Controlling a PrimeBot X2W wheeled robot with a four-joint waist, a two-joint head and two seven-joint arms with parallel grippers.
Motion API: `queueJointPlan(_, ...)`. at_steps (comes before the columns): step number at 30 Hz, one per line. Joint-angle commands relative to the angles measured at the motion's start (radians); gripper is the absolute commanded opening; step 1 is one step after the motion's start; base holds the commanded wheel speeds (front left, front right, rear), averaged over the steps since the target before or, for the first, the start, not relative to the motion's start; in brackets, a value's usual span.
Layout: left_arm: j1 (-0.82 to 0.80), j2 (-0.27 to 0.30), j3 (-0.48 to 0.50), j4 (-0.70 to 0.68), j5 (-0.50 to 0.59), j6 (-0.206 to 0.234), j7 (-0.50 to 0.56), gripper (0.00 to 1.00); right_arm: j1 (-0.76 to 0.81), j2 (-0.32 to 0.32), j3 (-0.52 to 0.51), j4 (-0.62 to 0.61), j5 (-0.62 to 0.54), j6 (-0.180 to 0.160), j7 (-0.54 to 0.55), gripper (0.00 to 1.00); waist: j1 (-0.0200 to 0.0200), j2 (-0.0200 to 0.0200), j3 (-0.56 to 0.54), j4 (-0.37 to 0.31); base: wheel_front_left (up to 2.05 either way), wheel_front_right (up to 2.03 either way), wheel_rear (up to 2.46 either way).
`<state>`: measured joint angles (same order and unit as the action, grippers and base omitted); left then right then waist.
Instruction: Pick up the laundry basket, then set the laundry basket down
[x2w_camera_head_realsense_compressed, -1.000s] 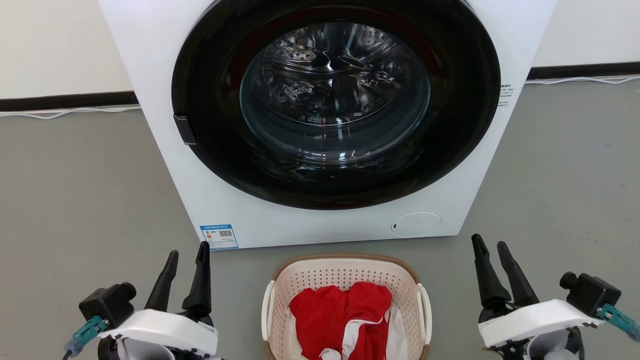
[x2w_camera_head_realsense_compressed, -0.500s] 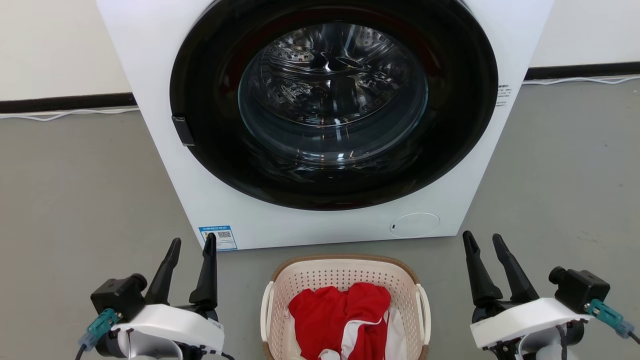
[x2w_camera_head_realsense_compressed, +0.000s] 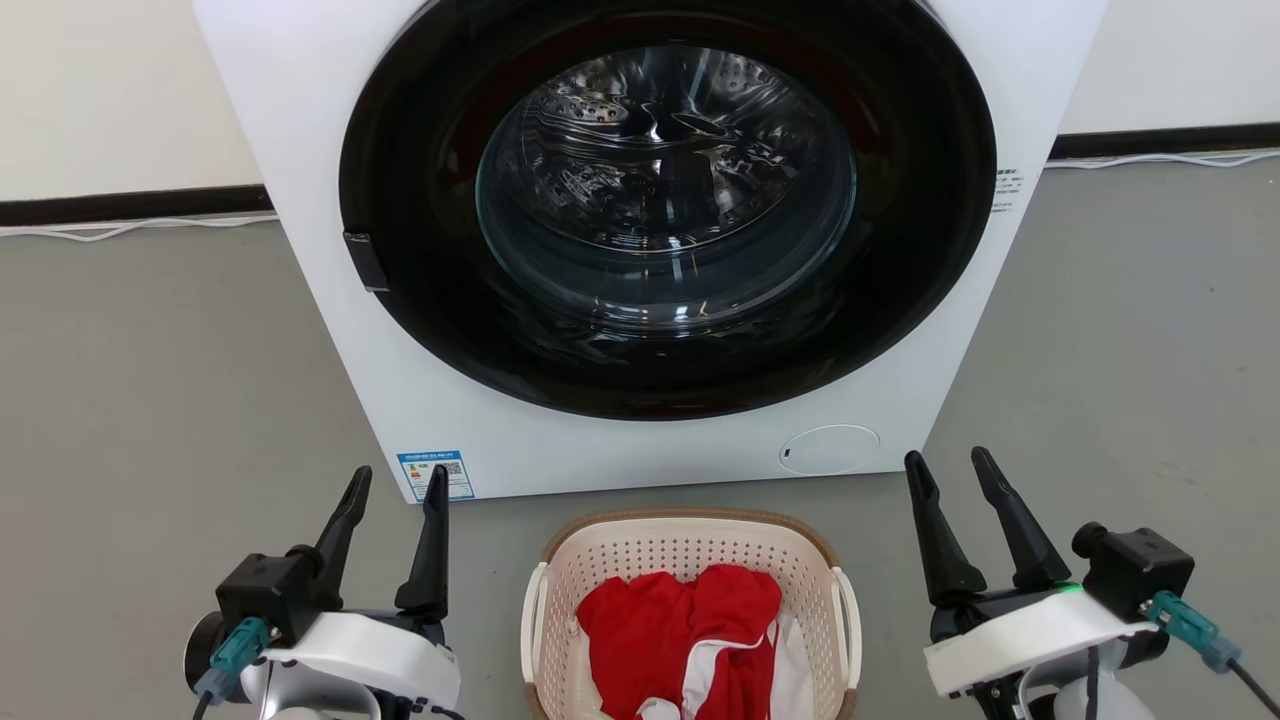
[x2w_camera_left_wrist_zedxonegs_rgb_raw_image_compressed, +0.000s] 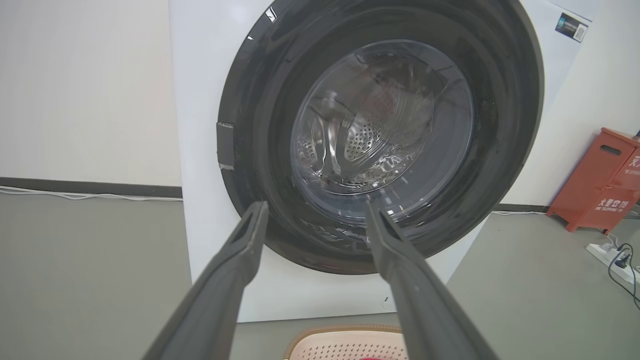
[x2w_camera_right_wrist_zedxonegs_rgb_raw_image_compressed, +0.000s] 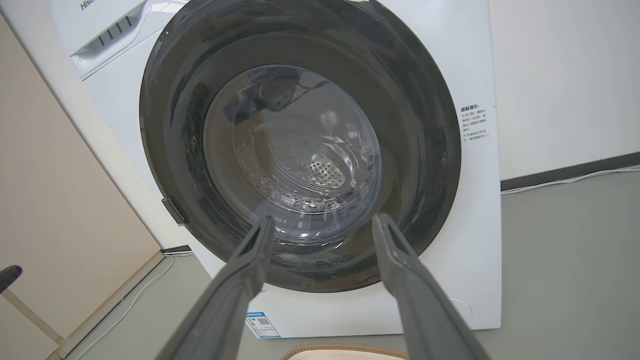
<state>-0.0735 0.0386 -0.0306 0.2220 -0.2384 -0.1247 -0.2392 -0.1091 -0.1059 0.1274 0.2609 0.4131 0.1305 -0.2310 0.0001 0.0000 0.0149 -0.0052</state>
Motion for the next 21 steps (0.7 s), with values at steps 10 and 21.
queueJointPlan(10, -0.059, 0.012, 0.025, -0.034, 0.060, -0.006, -0.023, 1.00, -0.042, -0.004, 0.022, -0.019, -0.075, 0.000, -0.031, 1.00, 0.0000, 0.0000, 0.003, -0.004, 0.00, 0.00, 0.00)
queueJointPlan(21, -0.060, 0.012, 0.025, -0.030, 0.057, -0.006, -0.023, 1.00, -0.042, -0.003, 0.014, -0.015, -0.078, 0.000, -0.031, 1.00, 0.0000, 0.0000, 0.007, -0.005, 0.00, 0.00, 0.00)
